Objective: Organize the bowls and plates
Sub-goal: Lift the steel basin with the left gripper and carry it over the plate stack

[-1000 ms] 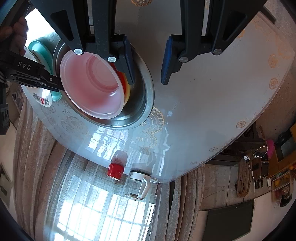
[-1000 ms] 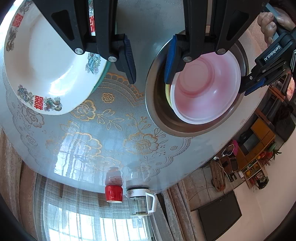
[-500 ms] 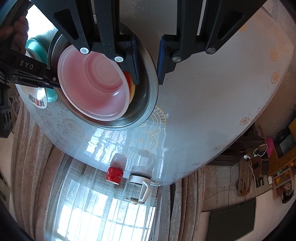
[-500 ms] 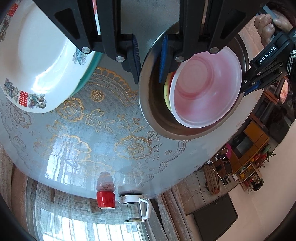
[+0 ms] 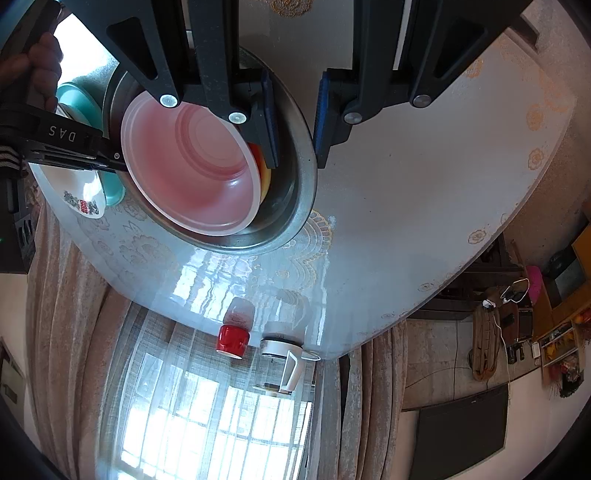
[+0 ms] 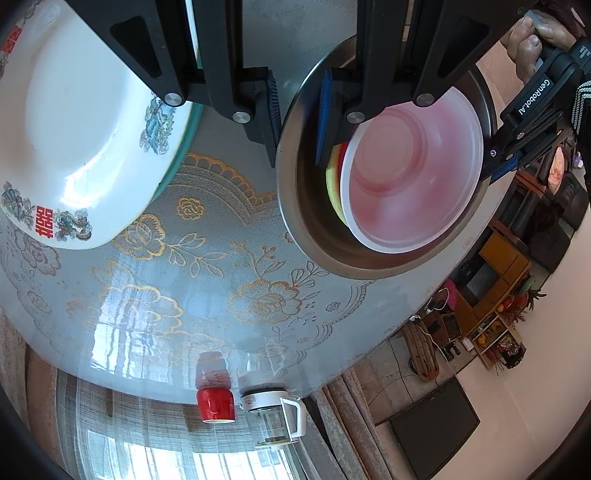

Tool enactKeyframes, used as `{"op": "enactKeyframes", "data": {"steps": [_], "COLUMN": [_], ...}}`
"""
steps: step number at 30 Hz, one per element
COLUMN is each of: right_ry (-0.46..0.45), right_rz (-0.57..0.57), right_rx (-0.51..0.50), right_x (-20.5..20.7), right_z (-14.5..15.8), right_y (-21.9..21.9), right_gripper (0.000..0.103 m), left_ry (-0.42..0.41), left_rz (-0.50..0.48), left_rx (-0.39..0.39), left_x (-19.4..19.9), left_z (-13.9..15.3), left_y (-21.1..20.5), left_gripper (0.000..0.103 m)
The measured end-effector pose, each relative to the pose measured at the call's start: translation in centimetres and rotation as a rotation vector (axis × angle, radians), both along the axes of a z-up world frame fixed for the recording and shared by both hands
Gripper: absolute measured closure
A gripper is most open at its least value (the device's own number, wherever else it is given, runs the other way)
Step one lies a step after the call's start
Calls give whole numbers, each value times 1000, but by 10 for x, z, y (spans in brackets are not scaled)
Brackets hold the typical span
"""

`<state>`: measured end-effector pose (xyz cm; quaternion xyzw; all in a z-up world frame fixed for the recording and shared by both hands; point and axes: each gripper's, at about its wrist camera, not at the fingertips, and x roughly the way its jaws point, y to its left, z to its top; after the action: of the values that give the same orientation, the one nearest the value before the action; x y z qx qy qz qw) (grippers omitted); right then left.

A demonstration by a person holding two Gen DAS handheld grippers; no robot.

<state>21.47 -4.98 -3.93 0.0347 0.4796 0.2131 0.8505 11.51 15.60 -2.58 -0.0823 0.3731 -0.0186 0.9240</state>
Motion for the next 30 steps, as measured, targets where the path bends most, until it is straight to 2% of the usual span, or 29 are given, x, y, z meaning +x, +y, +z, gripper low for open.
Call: {"op": "enactKeyframes", "data": {"steps": [15, 30], "right_ry": [23, 18], "right_rz": [3, -24], "right_rx": [65, 141], "right_x": [-9, -14], "right_z": [3, 16], "right_y": [-8, -25], "right_gripper": [85, 85], "left_ry": [3, -29], "left_rz": [15, 1], "left_rx": [-32, -40], "left_x": [-14, -20], "left_z": [3, 18], "left_y": [2, -8], "left_gripper": [86, 87]}}
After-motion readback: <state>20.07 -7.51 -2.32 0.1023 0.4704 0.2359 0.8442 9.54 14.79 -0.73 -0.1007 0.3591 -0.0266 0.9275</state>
